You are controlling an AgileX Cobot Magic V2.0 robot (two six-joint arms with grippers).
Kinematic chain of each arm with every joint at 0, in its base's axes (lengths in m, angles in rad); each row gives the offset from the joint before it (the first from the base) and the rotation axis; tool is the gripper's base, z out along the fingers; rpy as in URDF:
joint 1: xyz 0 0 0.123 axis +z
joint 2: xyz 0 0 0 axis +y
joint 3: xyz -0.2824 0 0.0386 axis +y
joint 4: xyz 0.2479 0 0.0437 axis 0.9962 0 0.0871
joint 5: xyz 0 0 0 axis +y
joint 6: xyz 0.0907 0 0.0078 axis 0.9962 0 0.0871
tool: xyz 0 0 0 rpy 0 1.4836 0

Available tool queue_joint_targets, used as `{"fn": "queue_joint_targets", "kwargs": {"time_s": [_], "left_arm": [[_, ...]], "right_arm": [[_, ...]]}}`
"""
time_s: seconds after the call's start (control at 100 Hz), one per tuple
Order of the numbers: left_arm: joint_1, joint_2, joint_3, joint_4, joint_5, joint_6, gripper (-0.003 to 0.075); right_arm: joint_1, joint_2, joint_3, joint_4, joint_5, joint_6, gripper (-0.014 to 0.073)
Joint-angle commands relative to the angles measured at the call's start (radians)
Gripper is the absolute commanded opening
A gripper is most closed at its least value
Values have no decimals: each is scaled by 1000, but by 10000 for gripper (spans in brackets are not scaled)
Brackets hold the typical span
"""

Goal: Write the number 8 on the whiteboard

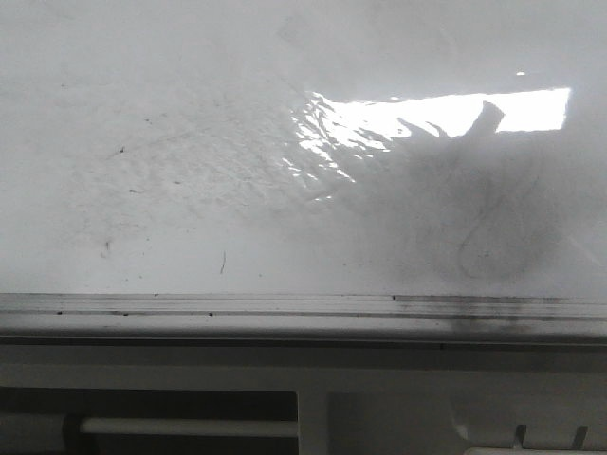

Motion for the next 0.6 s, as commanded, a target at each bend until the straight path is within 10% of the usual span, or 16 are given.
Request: {"fn": "queue_joint_targets", "kwargs": {"time_s": [0.0, 0.12, 0.59], "left_arm": [[-8, -12, 5, -32, -82, -24, 153], [-8, -11, 28, -39, -82, -24, -20], [-8, -11, 31, -49, -44, -24, -20]], "right_arm": [[-2, -19, 94, -102, -286, 16, -42], [-7, 1, 185, -110, -395, 14, -42], [-155, 189, 197, -96, -579, 12, -42]]}}
